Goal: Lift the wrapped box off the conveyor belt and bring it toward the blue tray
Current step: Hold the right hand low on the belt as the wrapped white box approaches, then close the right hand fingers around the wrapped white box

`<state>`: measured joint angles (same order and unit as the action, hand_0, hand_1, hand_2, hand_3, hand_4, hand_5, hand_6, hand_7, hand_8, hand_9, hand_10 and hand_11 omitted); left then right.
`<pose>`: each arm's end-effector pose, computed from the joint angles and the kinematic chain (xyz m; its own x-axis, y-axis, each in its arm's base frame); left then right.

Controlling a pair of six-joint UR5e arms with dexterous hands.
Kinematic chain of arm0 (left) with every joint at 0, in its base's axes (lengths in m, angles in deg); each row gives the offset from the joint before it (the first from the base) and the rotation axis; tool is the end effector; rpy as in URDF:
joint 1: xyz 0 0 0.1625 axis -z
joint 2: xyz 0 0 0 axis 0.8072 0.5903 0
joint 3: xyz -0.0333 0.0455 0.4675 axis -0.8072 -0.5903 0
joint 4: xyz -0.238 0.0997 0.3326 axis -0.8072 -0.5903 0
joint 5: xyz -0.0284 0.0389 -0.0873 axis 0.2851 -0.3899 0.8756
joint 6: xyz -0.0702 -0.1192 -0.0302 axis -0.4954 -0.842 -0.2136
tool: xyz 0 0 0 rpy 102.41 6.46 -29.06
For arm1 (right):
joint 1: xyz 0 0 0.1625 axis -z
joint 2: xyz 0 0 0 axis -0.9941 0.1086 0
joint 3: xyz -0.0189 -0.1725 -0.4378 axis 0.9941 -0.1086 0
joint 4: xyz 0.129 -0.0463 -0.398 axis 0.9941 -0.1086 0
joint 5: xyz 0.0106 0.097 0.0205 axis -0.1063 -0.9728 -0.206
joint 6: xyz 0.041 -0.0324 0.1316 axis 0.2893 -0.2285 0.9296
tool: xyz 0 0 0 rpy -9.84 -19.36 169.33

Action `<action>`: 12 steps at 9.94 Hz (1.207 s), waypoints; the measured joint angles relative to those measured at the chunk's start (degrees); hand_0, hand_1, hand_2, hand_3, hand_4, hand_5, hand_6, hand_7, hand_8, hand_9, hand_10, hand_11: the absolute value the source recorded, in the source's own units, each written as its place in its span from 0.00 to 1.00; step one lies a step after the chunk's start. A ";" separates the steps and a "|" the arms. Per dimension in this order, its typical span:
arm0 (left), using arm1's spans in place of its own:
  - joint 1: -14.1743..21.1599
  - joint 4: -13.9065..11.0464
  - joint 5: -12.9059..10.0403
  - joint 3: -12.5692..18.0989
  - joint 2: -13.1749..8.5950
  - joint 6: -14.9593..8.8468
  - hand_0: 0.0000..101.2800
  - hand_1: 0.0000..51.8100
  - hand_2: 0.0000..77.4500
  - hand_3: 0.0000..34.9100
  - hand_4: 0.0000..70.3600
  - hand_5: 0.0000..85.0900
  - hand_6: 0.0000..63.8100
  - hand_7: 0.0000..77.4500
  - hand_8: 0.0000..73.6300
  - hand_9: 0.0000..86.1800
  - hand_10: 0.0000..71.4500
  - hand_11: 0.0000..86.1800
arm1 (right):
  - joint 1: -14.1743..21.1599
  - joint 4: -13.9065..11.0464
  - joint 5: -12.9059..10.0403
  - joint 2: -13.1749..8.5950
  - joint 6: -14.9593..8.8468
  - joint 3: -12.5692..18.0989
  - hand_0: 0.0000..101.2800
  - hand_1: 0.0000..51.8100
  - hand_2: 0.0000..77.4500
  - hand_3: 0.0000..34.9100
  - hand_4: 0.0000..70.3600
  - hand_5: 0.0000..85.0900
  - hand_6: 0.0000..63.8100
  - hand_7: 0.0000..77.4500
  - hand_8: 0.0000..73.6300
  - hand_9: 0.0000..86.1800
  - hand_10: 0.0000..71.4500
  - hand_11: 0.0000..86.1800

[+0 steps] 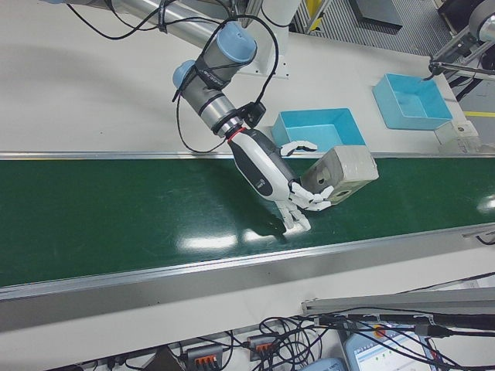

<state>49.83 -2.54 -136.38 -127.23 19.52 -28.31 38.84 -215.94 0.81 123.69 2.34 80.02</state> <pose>-0.2236 -0.5630 0.5688 -0.9813 -0.1070 0.1603 -0.1560 -0.0474 -0.9866 -0.3920 -0.6390 0.3250 -0.8921 0.4514 -0.0210 0.1808 0.3140 -0.9320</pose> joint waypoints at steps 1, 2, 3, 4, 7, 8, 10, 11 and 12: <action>0.00 0.00 0.00 0.00 0.00 0.00 0.00 0.00 0.01 0.00 0.00 0.01 0.00 0.00 0.00 0.00 0.01 0.00 | 0.00 0.00 0.00 0.02 -0.11 0.00 0.49 0.36 0.32 0.65 0.15 0.46 0.06 0.33 0.00 0.07 0.00 0.02; 0.00 0.00 0.00 0.00 0.00 0.00 0.00 0.00 0.01 0.00 0.00 0.01 0.00 0.01 0.00 0.00 0.00 0.00 | 0.01 0.02 -0.03 0.03 -0.19 0.00 0.49 0.36 0.32 0.65 0.15 0.46 0.06 0.33 0.00 0.07 0.00 0.02; 0.00 0.00 0.00 0.00 0.00 0.00 0.00 0.00 0.01 0.00 0.00 0.01 0.00 0.01 0.00 0.00 0.01 0.00 | 0.02 0.00 -0.06 0.05 -0.24 -0.04 0.49 0.36 0.32 0.65 0.15 0.46 0.05 0.33 0.00 0.08 0.00 0.02; 0.00 0.00 0.00 0.00 0.00 0.00 0.00 0.00 0.01 0.00 0.00 0.01 0.00 0.01 0.00 0.00 0.01 0.00 | 0.02 0.00 -0.08 0.04 -0.27 -0.14 0.49 0.36 0.33 0.65 0.15 0.46 0.06 0.33 0.00 0.08 0.00 0.02; 0.00 0.00 0.00 0.00 0.00 0.00 0.00 0.00 0.01 0.00 0.00 0.01 0.00 0.00 0.00 0.00 0.01 0.00 | 0.02 0.03 -0.10 -0.07 -0.29 -0.32 0.49 0.36 0.33 0.65 0.15 0.46 0.06 0.33 0.00 0.08 0.00 0.02; 0.00 0.00 0.00 0.00 0.00 0.00 0.00 0.00 0.01 0.00 0.00 0.01 0.00 0.00 0.00 0.00 0.01 0.00 | 0.02 0.03 -0.12 -0.06 -0.29 -0.34 0.49 0.36 0.33 0.65 0.13 0.46 0.06 0.33 0.00 0.08 0.00 0.02; 0.00 0.00 0.00 0.00 0.00 0.00 0.00 0.00 0.01 0.00 0.00 0.01 0.00 0.00 0.00 0.00 0.00 0.00 | 0.01 0.03 -0.16 -0.09 -0.34 -0.35 0.49 0.36 0.33 0.65 0.15 0.46 0.06 0.33 0.00 0.08 0.00 0.02; 0.00 0.00 0.00 0.00 0.00 0.00 0.00 0.00 0.01 0.00 0.00 0.01 0.00 0.00 0.00 0.00 0.00 0.00 | 0.02 0.03 -0.18 -0.10 -0.36 -0.36 0.49 0.36 0.33 0.65 0.15 0.46 0.06 0.33 0.00 0.08 0.00 0.02; 0.00 0.00 0.00 0.00 0.00 0.00 0.00 0.00 0.01 0.00 0.00 0.01 0.00 0.00 0.00 0.00 0.00 0.00 | 0.02 0.03 -0.18 -0.11 -0.37 -0.36 0.49 0.36 0.34 0.64 0.16 0.46 0.06 0.33 0.00 0.08 0.00 0.02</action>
<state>49.82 -2.54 -136.38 -127.23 19.52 -28.31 38.85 -215.92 0.63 123.58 1.97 79.66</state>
